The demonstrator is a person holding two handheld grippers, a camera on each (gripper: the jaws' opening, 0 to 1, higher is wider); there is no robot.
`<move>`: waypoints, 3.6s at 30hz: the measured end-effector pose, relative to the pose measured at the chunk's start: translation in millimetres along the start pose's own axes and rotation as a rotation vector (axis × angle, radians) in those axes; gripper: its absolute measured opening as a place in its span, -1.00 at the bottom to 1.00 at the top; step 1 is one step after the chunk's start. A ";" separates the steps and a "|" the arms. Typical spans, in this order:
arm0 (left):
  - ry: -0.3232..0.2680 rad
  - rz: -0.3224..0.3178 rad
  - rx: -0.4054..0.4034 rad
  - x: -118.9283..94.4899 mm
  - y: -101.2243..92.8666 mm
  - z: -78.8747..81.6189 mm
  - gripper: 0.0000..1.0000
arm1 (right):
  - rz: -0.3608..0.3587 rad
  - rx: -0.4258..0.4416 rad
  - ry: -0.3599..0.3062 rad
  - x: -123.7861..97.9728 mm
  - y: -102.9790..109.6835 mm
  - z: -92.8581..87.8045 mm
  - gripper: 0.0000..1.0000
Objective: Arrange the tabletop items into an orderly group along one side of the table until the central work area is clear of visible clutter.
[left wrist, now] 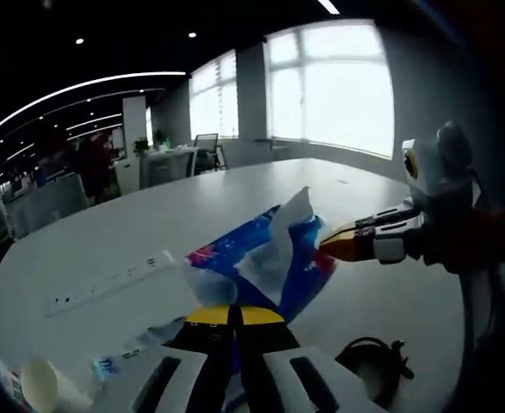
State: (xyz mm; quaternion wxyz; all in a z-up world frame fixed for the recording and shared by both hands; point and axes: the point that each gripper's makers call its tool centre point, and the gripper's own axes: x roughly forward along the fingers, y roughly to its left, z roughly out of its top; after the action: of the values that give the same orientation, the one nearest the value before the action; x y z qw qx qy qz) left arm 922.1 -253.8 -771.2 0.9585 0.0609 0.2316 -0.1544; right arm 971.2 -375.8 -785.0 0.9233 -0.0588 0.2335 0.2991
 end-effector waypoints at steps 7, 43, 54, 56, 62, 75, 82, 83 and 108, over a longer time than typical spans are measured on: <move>0.021 -0.049 0.018 17.3 -21.5 -0.5 -1.00 | -0.036 -0.047 0.018 -6.9 -20.1 -14.4 -1.00; 0.193 -0.135 0.044 66.8 -53.4 -35.8 -1.00 | -0.085 -0.051 0.120 17.6 -68.6 -69.7 -1.00; 0.235 -0.120 0.043 68.8 -50.8 -43.5 -0.85 | -0.096 -0.055 0.150 15.3 -70.0 -78.6 -1.00; 0.239 -0.120 0.052 68.9 -49.6 -43.8 -0.83 | -0.099 -0.035 0.144 13.9 -69.2 -77.3 -1.00; 0.244 -0.108 0.047 60.7 -46.8 -45.2 -0.78 | -0.102 -0.006 0.129 6.3 -68.6 -73.7 -0.84; 0.188 -0.106 0.079 34.1 -50.9 -35.0 -0.58 | -0.083 0.013 0.129 -26.4 -51.9 -74.3 -0.54; 0.213 -0.116 0.053 16.3 -60.1 -44.1 -0.52 | -0.045 0.001 0.142 -37.8 -42.4 -81.0 -0.40; 0.225 -0.119 0.058 13.3 -62.0 -47.1 -0.51 | -0.041 0.002 0.143 -40.3 -39.8 -81.8 -0.37; 0.371 -0.158 0.009 -28.5 -89.0 -100.8 -0.47 | 0.076 0.096 0.212 -71.5 39.7 -119.9 -0.44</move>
State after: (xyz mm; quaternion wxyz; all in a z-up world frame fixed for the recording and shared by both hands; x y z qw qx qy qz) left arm 826.4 -311.3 -851.3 0.8841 0.0740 0.4076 -0.2163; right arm 849.7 -410.8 -856.4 0.8833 -0.0368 0.3458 0.3143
